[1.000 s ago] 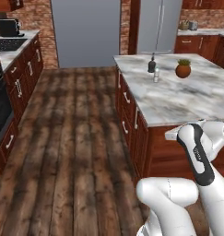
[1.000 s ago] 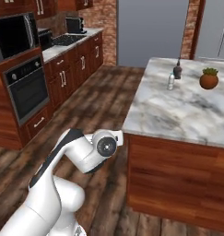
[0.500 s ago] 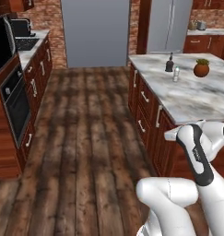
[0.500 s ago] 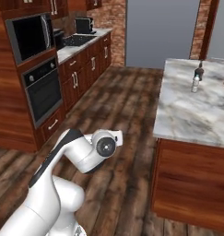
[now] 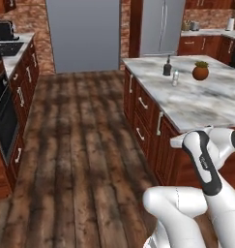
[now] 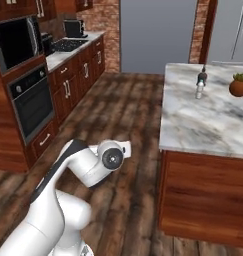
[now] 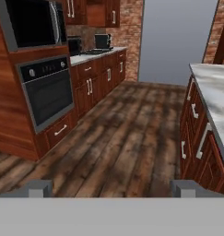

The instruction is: Move the drinks to the dining counter.

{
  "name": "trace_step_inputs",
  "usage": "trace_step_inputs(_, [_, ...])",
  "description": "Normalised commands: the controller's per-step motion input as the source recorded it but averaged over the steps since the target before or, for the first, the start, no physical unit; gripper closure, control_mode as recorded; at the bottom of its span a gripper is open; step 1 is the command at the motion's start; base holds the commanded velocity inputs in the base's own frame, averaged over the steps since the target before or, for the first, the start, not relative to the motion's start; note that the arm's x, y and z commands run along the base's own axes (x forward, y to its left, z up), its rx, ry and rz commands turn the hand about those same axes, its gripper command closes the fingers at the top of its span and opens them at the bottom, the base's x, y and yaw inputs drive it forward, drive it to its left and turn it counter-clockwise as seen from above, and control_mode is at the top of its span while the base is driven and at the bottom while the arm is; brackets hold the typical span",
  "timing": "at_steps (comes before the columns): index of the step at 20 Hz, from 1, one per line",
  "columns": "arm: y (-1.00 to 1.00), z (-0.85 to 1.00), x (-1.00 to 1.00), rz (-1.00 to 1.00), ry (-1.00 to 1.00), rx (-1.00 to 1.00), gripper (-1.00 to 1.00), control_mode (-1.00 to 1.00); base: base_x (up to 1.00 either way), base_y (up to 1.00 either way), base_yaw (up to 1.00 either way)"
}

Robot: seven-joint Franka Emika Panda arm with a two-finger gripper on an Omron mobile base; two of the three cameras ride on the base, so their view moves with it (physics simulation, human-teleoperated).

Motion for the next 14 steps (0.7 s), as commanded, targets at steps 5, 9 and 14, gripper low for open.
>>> trace_step_inputs(5, [0.00, 0.00, 0.00, 0.00, 0.00, 0.00, -1.00, 1.00, 0.47, 0.30, -0.29])
trace_step_inputs(9, [0.00, 0.00, 0.00, 0.00, 0.00, 0.00, -1.00, 1.00, 0.47, 0.57, -0.26])
trace_step_inputs(14, [0.00, 0.00, 0.00, 0.00, 0.00, 0.00, -1.00, 1.00, 0.50, 0.67, -0.24])
